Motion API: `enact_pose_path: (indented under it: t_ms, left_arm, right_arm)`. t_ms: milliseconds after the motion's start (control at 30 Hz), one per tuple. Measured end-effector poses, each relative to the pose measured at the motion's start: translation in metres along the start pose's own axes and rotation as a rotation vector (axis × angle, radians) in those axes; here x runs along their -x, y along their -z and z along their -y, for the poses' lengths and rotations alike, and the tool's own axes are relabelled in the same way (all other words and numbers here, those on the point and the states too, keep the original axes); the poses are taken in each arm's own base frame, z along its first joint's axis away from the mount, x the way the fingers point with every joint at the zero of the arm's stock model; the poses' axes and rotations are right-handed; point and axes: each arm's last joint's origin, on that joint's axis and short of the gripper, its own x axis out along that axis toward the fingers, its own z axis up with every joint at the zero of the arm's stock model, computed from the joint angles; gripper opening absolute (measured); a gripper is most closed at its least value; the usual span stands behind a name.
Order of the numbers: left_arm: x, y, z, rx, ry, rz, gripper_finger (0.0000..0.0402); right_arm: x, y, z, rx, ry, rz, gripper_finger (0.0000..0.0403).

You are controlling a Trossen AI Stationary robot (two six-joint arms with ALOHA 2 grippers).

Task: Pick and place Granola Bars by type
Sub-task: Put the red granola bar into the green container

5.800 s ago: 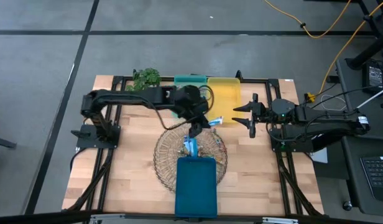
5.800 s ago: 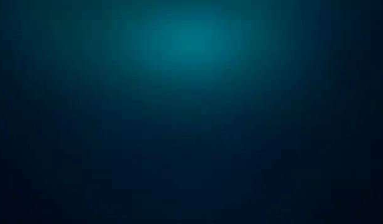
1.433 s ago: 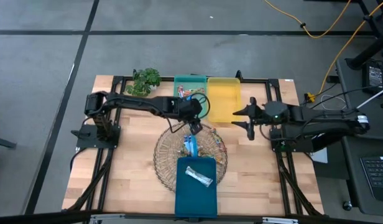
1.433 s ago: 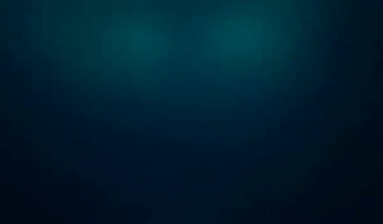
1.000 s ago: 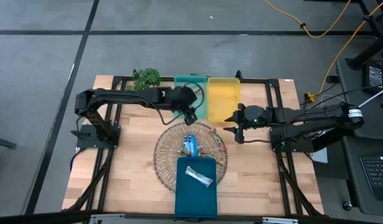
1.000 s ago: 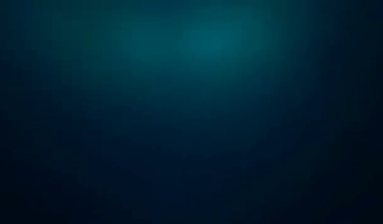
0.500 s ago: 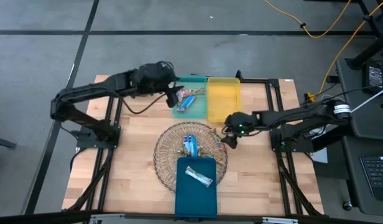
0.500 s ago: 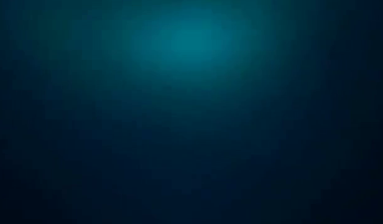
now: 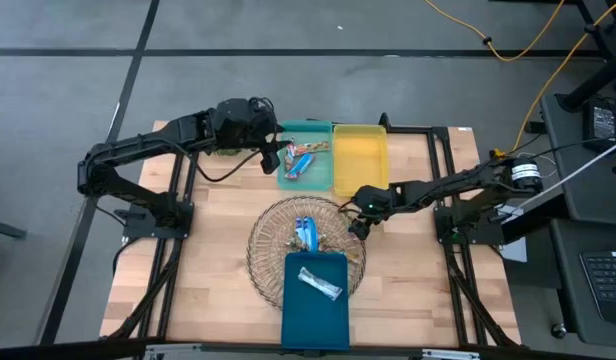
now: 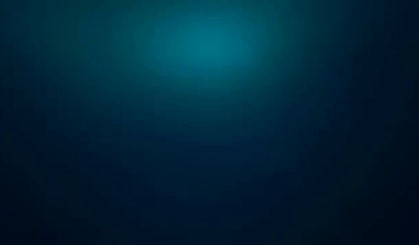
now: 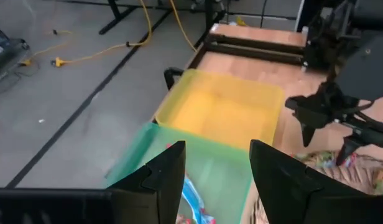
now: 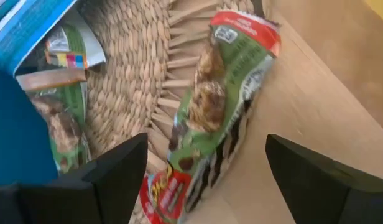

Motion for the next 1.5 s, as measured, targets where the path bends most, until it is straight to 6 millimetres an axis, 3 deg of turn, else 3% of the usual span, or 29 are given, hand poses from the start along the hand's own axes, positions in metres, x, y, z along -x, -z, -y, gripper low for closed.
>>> enact_pose_path:
  t_ms: [133,300,567,767,967,1500]
  left_arm:
    - [-0.01,0.014,0.002,0.023,0.008,-0.052,0.0169]
    - [-0.02,0.027,0.005,0.068,0.038,-0.07,0.0169]
    - [-0.021,0.023,0.005,0.077,0.048,-0.021,0.0169]
    - [-0.021,0.022,0.005,0.078,0.048,-0.005,0.0169]
    - [-0.021,0.021,0.005,0.078,0.045,-0.002,0.0169]
    - [-0.021,0.02,0.005,0.079,0.042,0.012,0.0169]
  right_arm:
    - [-0.008,-0.005,-0.003,-0.004,0.011,-0.012,0.031]
    - [-0.015,-0.009,-0.005,-0.01,0.045,-0.053,0.026]
    - [-0.016,-0.01,-0.006,-0.01,0.057,-0.063,0.0172]
    - [-0.014,-0.009,-0.006,-0.013,0.053,-0.071,0.013]
    - [-0.008,-0.009,-0.007,-0.013,0.049,-0.077,0.0118]
    - [0.034,-0.009,-0.01,0.002,0.065,-0.001,0.0118]
